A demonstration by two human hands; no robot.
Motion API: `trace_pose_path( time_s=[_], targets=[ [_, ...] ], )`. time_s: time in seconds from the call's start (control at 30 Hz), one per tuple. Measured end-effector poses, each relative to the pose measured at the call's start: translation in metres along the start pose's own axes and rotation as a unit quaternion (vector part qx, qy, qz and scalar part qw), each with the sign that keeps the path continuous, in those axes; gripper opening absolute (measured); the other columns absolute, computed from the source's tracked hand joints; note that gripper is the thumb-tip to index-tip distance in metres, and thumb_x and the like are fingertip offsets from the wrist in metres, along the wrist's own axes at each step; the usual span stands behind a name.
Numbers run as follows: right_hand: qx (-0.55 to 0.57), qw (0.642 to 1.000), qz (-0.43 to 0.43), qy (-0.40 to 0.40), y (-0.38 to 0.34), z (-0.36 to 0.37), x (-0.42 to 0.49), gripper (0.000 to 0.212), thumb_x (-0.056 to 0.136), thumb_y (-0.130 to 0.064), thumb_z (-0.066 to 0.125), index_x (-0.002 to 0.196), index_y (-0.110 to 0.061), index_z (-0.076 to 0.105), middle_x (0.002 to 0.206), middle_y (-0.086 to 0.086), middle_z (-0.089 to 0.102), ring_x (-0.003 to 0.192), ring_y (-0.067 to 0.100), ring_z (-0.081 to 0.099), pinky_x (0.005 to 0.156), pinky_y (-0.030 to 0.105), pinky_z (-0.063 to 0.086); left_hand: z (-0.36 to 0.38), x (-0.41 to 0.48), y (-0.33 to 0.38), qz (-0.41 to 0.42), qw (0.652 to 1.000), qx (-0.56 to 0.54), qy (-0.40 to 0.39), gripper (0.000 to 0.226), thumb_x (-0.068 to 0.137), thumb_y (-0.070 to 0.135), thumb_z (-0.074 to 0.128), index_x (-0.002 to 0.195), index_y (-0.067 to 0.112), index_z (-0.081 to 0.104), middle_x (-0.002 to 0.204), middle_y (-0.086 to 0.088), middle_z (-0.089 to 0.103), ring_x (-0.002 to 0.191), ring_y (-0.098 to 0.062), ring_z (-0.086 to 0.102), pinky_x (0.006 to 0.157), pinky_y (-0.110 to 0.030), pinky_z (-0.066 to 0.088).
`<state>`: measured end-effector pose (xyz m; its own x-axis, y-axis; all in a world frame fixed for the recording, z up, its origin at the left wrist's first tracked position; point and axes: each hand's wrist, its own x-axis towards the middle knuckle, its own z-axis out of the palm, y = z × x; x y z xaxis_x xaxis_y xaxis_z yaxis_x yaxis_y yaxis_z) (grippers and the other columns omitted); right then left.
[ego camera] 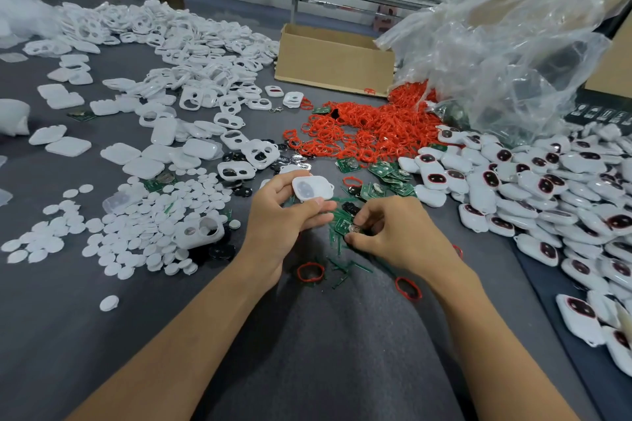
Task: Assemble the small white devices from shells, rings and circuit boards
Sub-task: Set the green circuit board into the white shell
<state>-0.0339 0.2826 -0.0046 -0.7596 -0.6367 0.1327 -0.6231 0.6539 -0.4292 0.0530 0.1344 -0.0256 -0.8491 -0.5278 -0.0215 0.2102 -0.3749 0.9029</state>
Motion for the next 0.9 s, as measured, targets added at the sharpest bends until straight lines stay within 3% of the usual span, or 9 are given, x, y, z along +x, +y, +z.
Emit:
trace_pose_path(
  time_s=[0.2,0.3,0.43,0.53,0.67,0.9],
  targets=[
    [0.081,0.996,0.024,0.004,0.007,-0.01,0.001,0.015,0.067,-0.026,0.084,0.07,-0.024,0.069,0.069,-0.003,0.07,0.065,0.009,0.064,0.064,0.019,0.047,0.001,0.0,-0.001,-0.017,1.0,0.015,-0.016,0.041,0.085,-0.015,0.062,0.123,-0.001,0.055,0.118,-0.021,0.064,0.08,-0.026,0.074,0.066,-0.025,0.059],
    [0.177,0.982,0.039,0.044,0.008,-0.016,0.001,0.014,0.069,-0.017,0.083,0.077,-0.016,0.072,0.071,0.002,0.071,0.065,0.012,0.063,0.069,0.027,0.053,0.002,-0.002,0.0,-0.026,0.999,0.017,-0.034,0.042,0.083,-0.016,0.063,0.122,0.0,0.056,0.117,-0.019,0.065,0.078,-0.024,0.074,0.068,-0.026,0.06],
    [0.273,0.956,-0.023,0.104,0.0,-0.02,0.0,0.02,0.072,-0.005,0.081,0.089,-0.011,0.071,0.076,-0.001,0.069,0.066,0.009,0.061,0.067,0.021,0.054,0.003,-0.004,0.0,-0.046,0.996,0.024,-0.075,0.043,0.08,-0.018,0.064,0.118,0.001,0.057,0.109,-0.019,0.069,0.076,-0.026,0.074,0.067,-0.026,0.06],
    [0.223,0.969,-0.079,0.078,-0.009,-0.015,-0.002,0.025,0.071,-0.001,0.08,0.093,-0.009,0.071,0.081,-0.001,0.069,0.07,0.003,0.06,0.07,0.015,0.051,0.003,-0.004,-0.002,-0.051,0.992,0.04,-0.107,0.045,0.079,-0.019,0.065,0.119,0.0,0.057,0.106,-0.019,0.07,0.077,-0.028,0.073,0.069,-0.029,0.061],
    [0.149,0.981,-0.098,0.075,-0.011,-0.011,-0.002,0.027,0.07,-0.006,0.082,0.095,-0.012,0.073,0.083,0.006,0.071,0.076,0.017,0.064,0.074,0.03,0.053,0.002,-0.004,-0.003,-0.046,0.988,0.061,-0.132,0.041,0.082,-0.019,0.062,0.117,0.001,0.058,0.1,-0.018,0.072,0.079,-0.029,0.073,0.072,-0.031,0.061],
    [0.154,0.981,-0.105,0.061,-0.012,-0.01,-0.002,0.026,0.066,-0.004,0.083,0.089,-0.011,0.073,0.087,0.012,0.067,0.076,0.026,0.061,0.071,0.044,0.05,0.001,-0.005,-0.004,-0.053,0.982,0.083,-0.159,0.041,0.084,-0.019,0.06,0.119,0.002,0.057,0.099,-0.019,0.073,0.081,-0.03,0.074,0.071,-0.029,0.06]
  ],
)
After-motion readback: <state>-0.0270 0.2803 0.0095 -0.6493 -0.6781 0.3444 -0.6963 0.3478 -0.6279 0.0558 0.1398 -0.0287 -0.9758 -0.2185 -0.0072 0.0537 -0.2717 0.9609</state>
